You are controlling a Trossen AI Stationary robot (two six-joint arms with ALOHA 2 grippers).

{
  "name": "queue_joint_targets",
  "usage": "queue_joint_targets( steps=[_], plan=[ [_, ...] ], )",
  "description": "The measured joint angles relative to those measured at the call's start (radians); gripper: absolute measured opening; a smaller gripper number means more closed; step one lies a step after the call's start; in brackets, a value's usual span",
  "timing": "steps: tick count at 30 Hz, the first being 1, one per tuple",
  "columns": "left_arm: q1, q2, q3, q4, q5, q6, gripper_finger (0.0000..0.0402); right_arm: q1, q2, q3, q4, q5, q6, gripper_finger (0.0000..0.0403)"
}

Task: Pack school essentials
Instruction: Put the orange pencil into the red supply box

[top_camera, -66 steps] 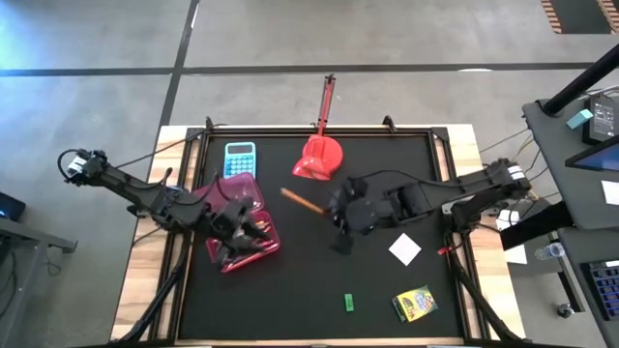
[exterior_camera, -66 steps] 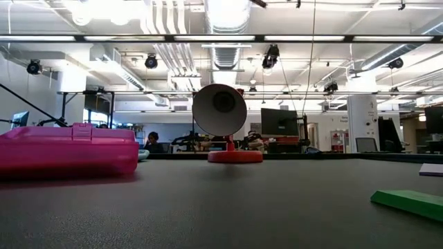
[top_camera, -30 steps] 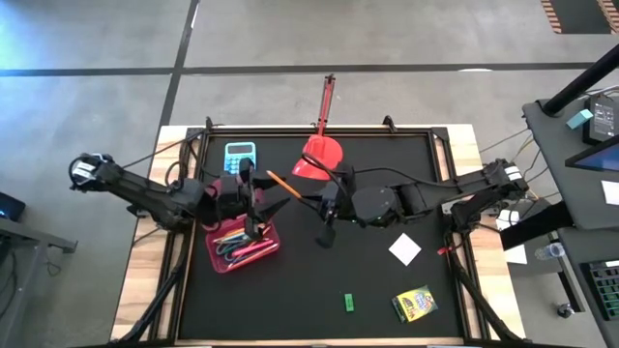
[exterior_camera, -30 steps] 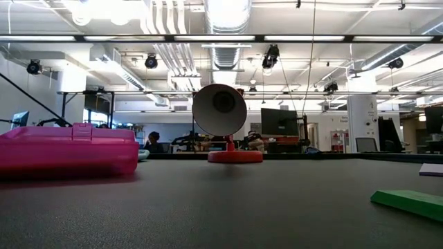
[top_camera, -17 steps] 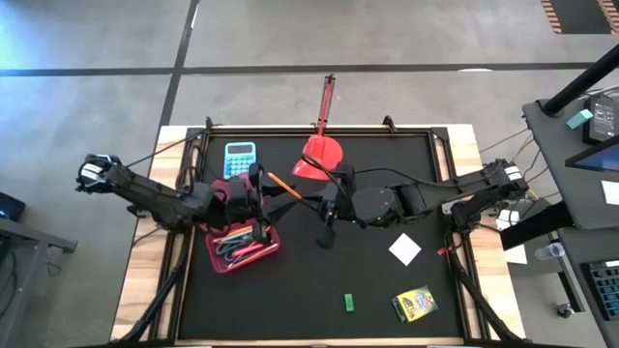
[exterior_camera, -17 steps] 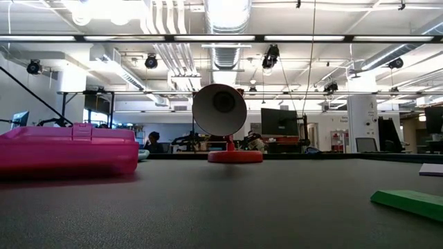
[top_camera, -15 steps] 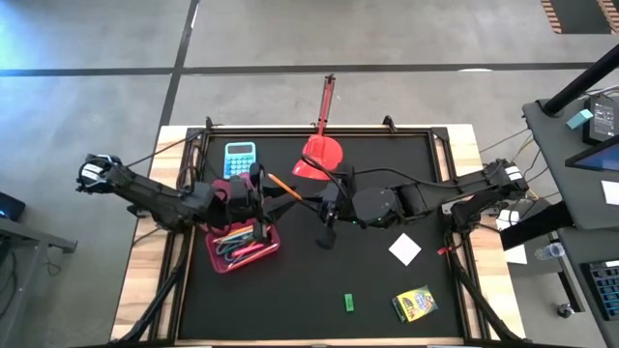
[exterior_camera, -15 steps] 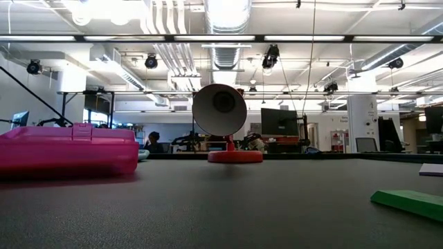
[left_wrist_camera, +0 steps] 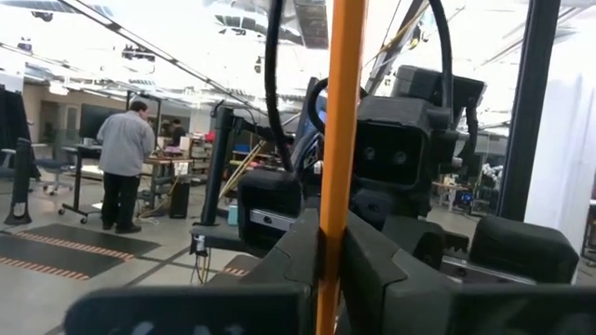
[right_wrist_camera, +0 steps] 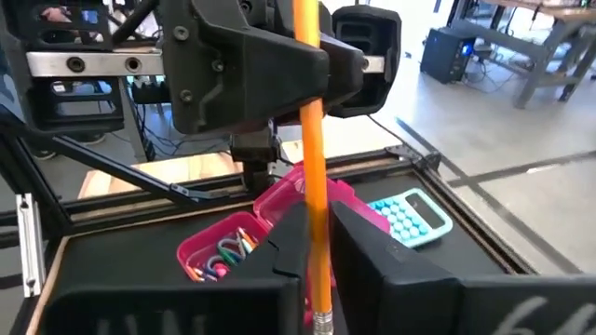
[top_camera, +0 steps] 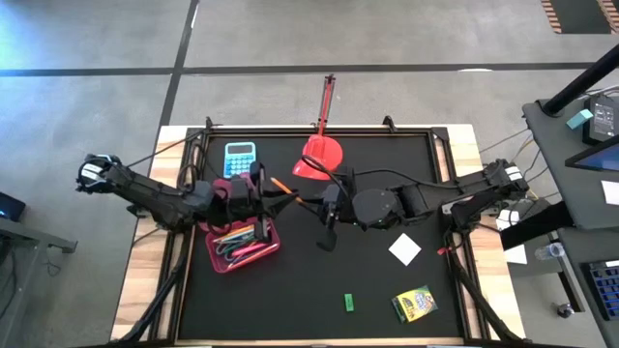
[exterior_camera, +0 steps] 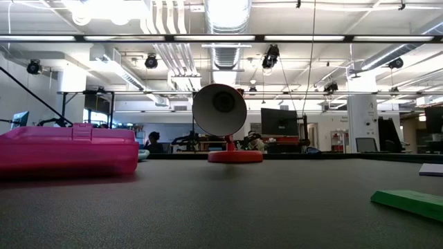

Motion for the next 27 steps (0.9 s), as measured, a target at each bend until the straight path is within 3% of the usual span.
queue_joint_targets(
  steps=[5, 12, 19, 23, 27],
  plan=[
    [0.000, 0.001, 0.000, -0.021, 0.009, -0.004, 0.0005, -0.001, -0.002, 0.035, -0.103, 0.000, 0.062, 0.0094],
    [0.003, -0.007, 0.001, -0.200, 0.032, -0.160, 0.0004, -0.005, -0.002, 0.201, -0.581, -0.052, 0.259, 0.0174],
    [0.004, -0.033, 0.001, -0.642, 0.046, -0.439, 0.0009, 0.020, -0.003, 0.270, -1.026, -0.129, 0.584, 0.0184],
    [0.004, -0.060, 0.001, -0.882, 0.088, -0.594, 0.0013, 0.063, -0.003, 0.229, -1.121, -0.130, 0.703, 0.0178],
    [0.003, -0.092, 0.001, -1.124, 0.165, -0.693, 0.0014, 0.117, -0.002, 0.156, -1.109, -0.137, 0.782, 0.0173]
  ],
)
